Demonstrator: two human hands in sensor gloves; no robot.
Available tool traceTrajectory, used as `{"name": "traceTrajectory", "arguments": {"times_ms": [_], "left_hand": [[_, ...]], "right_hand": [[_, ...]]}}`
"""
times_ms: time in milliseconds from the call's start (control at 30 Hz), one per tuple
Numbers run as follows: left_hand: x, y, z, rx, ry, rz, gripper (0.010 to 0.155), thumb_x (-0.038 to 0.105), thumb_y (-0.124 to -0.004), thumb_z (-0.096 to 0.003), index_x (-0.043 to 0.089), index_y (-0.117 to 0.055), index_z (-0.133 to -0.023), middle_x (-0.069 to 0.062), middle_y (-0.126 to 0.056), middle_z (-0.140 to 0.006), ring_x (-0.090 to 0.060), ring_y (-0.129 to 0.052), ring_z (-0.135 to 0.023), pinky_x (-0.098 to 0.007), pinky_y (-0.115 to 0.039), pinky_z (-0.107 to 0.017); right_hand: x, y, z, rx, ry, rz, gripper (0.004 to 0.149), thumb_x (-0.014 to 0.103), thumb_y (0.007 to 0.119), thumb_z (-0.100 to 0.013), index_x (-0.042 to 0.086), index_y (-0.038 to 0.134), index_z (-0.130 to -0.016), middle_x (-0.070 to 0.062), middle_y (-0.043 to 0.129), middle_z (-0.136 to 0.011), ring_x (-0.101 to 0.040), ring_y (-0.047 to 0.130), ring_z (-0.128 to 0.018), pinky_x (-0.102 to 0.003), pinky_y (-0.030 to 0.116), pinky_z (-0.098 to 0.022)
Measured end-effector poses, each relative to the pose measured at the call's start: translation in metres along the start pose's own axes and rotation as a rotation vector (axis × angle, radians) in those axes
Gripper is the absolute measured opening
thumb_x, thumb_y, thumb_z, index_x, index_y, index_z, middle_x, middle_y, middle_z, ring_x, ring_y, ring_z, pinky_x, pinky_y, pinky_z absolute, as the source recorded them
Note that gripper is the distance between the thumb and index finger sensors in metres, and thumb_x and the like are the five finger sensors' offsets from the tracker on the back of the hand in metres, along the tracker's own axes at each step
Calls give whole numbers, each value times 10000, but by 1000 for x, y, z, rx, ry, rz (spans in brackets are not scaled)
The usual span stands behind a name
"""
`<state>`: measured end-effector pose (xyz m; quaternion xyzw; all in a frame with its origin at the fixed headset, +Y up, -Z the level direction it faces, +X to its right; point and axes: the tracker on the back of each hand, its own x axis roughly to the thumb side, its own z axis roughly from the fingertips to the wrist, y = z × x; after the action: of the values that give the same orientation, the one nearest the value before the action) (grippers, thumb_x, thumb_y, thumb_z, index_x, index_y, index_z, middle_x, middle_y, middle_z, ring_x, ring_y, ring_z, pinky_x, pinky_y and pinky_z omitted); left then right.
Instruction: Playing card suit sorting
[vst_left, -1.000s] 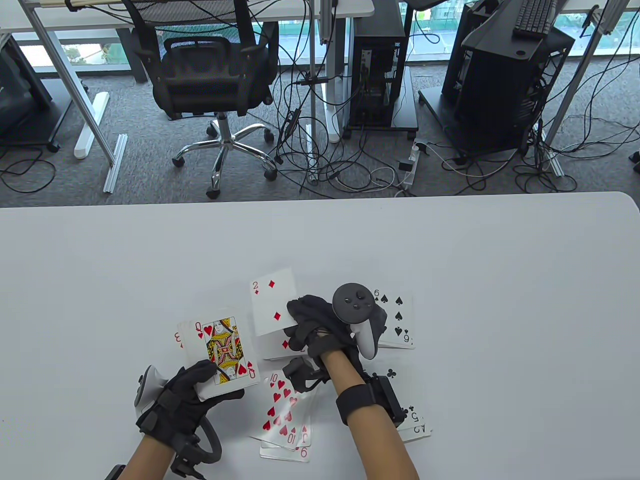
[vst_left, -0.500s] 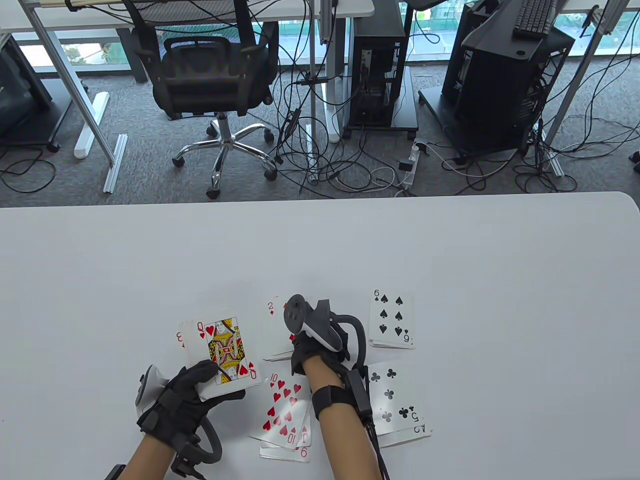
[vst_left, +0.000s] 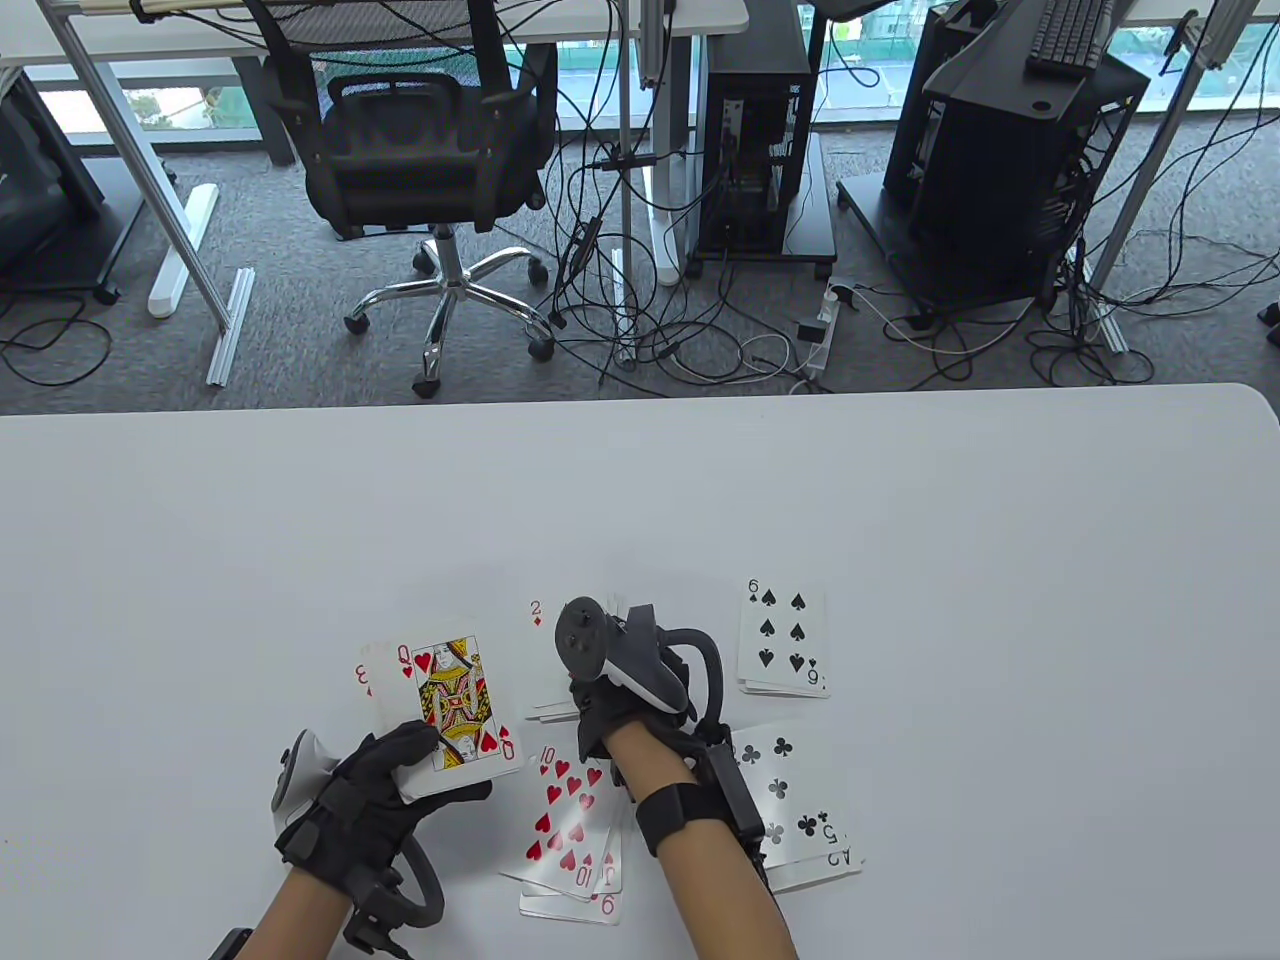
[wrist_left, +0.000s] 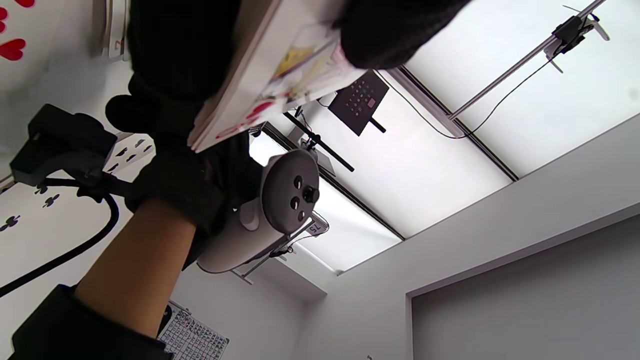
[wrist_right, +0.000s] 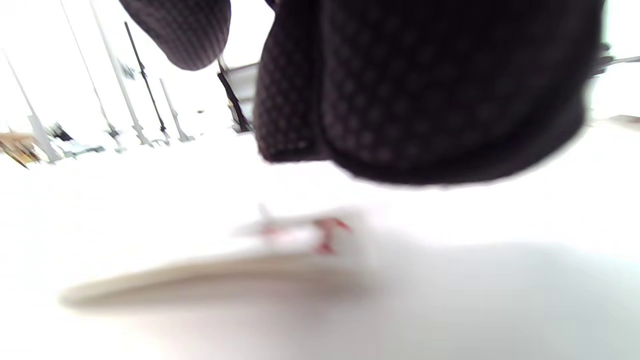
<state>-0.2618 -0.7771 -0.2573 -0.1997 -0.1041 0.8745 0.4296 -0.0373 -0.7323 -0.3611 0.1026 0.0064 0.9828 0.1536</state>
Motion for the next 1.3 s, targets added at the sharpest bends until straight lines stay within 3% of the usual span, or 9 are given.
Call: {"name": "traceTrajectory", "arguments": {"times_ms": [133, 267, 433, 567, 733, 933, 1133, 1300], "left_hand": [[0, 0, 0, 3, 8, -3, 594, 356, -697, -624, 220, -374, -1103, -86, -552, -1129, -361, -746, -958, -437, -816, -571], [-1, -1, 0, 5, 17, -7, 596, 353, -699, -623, 220, -374, -1104, -86, -552, -1129, -365, -744, -958, -441, -814, -572], [-1, -1, 0, -3, 20, -7, 596, 352, -703, -621, 221, -378, -1102, -88, -555, -1128, -365, -743, -958, -443, -814, -571], [-1, -2, 0, -29, 19, -3, 598, 356, -704, -620, 219, -378, -1103, -88, -556, -1128, -363, -753, -947, -443, -814, -570], [-2, -4, -2, -49, 10, 3, 594, 351, -706, -618, 222, -385, -1102, -88, -562, -1127, -365, -749, -953, -447, -813, -570], [-2, -3, -3, -45, -4, 9, 591, 355, -700, -621, 220, -385, -1102, -87, -566, -1125, -360, -755, -951, -440, -818, -567], [-1, -3, -3, -34, -14, 14, 590, 361, -695, -624, 218, -383, -1104, -86, -568, -1125, -355, -761, -948, -432, -823, -564], [-2, -2, -2, -25, -2, 11, 590, 362, -694, -624, 219, -382, -1104, -88, -568, -1124, -358, -760, -948, -432, -823, -564]], "right_hand": [[12, -20, 21, -124, -111, -295, 570, 337, 575, -574, -188, 720, -742, -117, 947, -386, -250, 961, -117, -487, 839, -310], [24, -20, 41, -86, -197, -545, 643, 405, 610, -569, -202, 686, -769, -135, 938, -429, -265, 965, -157, -502, 828, -332], [38, -7, 57, 30, -262, -536, 811, 477, 705, -510, -226, 495, -855, -155, 860, -548, -282, 945, -273, -550, 785, -390], [38, -8, 62, -85, -259, -583, 631, 389, 744, -493, -148, 602, -791, -115, 893, -458, -200, 949, -197, -492, 826, -357], [23, -11, 64, -101, -206, -683, 464, 284, 705, -524, -122, 676, -749, -94, 926, -419, -214, 968, -159, -481, 839, -335], [-10, -12, 69, -142, -108, -705, 456, 230, 655, -536, -166, 667, -763, -98, 926, -420, -217, 970, -159, -480, 840, -332], [-48, -9, 81, -142, 28, -936, 521, 185, 658, -533, -223, 562, -842, -92, 919, -419, -206, 967, -154, -469, 842, -331], [-49, -1, 91, -80, 44, -787, 553, 173, 675, -522, -243, 526, -855, -96, 928, -397, -201, 967, -125, -459, 850, -306]]}}
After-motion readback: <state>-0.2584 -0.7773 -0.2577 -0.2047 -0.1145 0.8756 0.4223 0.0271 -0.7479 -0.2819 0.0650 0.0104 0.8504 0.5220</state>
